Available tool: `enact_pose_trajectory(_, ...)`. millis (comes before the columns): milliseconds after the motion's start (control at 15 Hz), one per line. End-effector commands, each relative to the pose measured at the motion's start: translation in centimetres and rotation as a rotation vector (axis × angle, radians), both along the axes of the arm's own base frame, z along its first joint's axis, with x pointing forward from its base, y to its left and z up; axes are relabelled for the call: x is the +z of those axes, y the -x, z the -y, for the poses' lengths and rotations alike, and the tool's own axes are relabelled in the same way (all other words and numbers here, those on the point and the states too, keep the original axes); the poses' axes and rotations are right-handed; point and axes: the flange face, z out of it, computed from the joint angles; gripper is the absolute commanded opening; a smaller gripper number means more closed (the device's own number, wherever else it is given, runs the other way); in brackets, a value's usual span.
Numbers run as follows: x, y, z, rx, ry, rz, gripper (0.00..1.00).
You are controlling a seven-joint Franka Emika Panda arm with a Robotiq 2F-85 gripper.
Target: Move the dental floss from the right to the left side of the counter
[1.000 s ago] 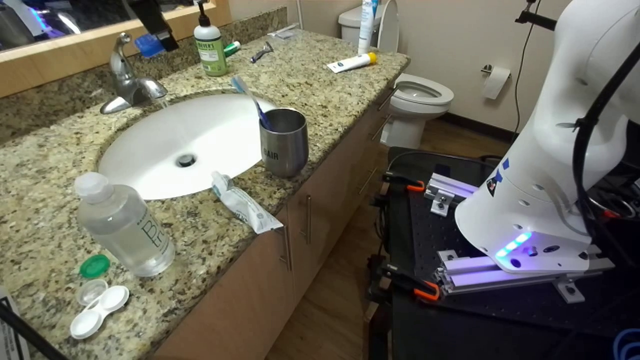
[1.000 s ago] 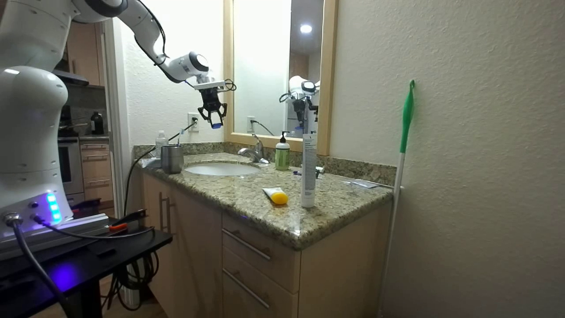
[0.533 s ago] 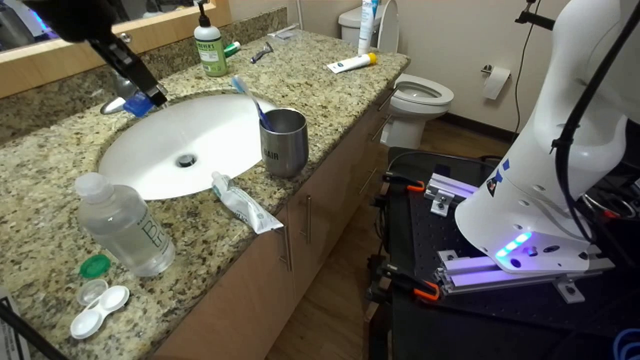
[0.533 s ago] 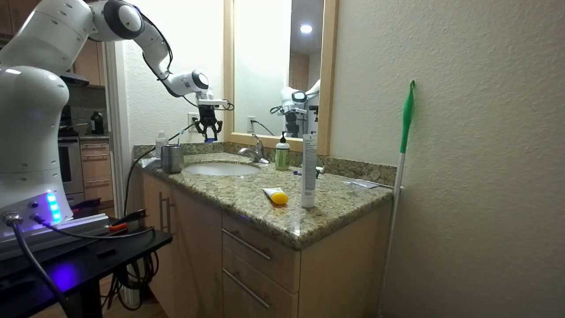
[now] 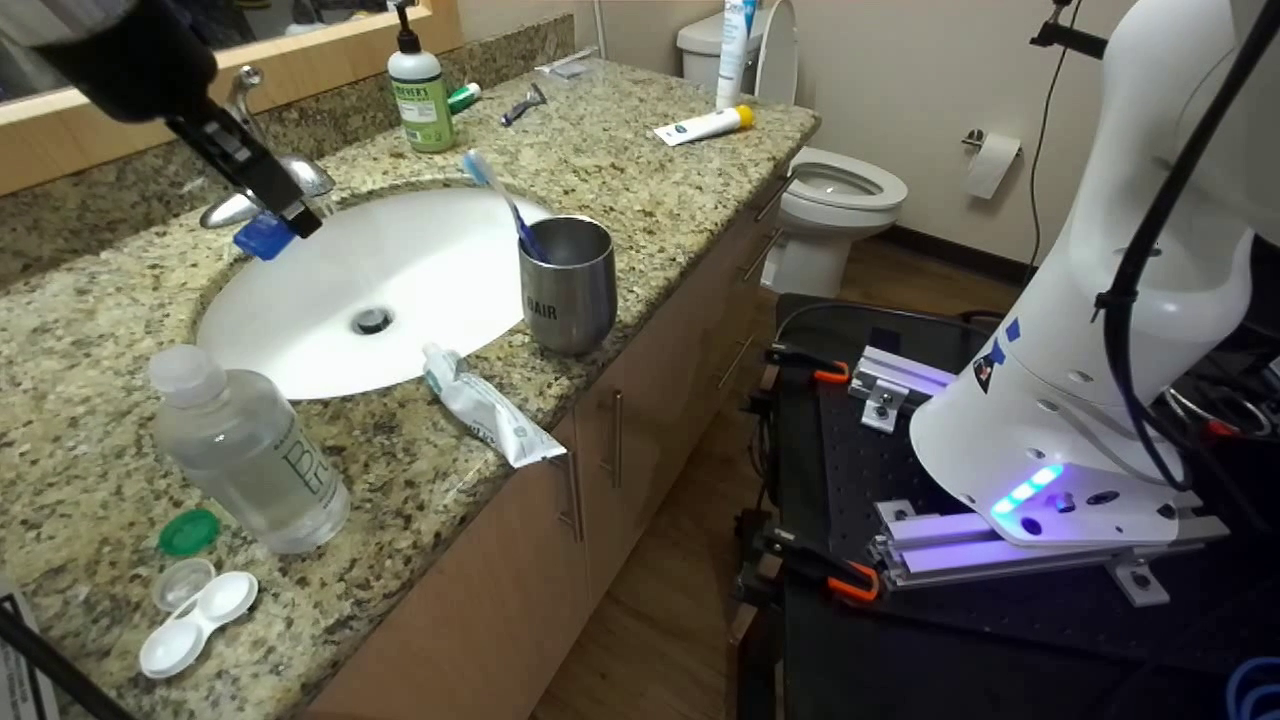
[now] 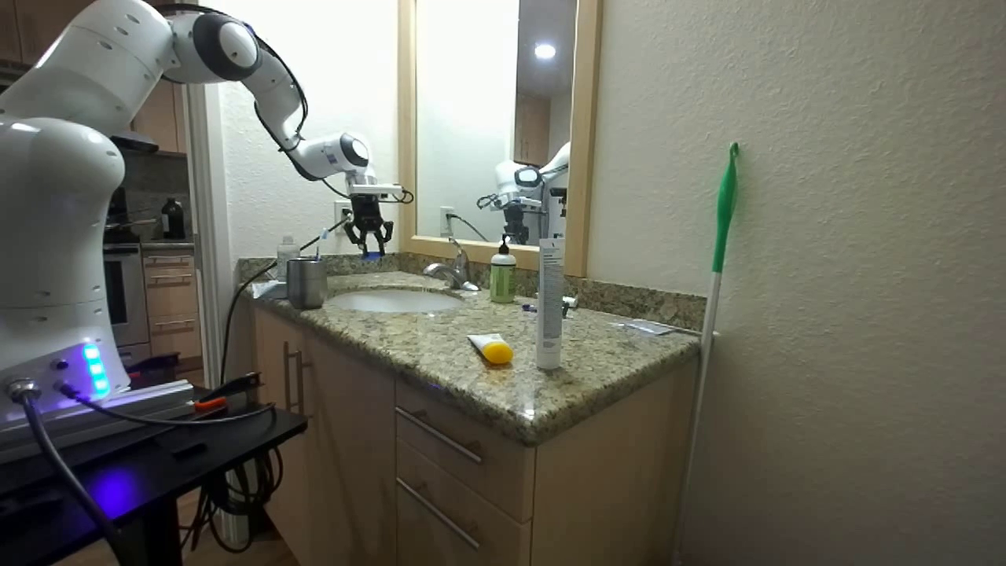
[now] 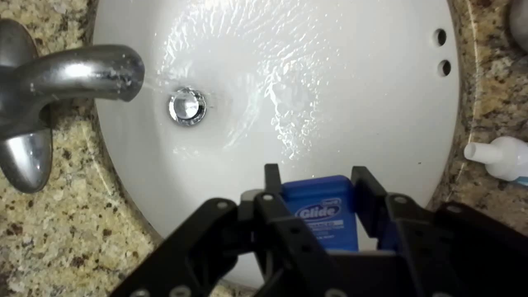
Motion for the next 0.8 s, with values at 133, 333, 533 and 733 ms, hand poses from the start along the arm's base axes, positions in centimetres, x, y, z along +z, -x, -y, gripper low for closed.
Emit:
enact_pose_trajectory(133,-2.4,-3.6,-6.3,0.128,-0.099,0.104,0.21)
enact_pose_trajectory(333,-4.5,-5.0,-8.0,0.169,-0.176,0.093,0.21)
enact_pose_trajectory(533,-6.2,-5.7,-7.8,0.205,-0.308,0.033,0.21)
enact_pose_trajectory(733,-7.1,-6.3,-6.9,0.235,-0.406,-0.011,0.21)
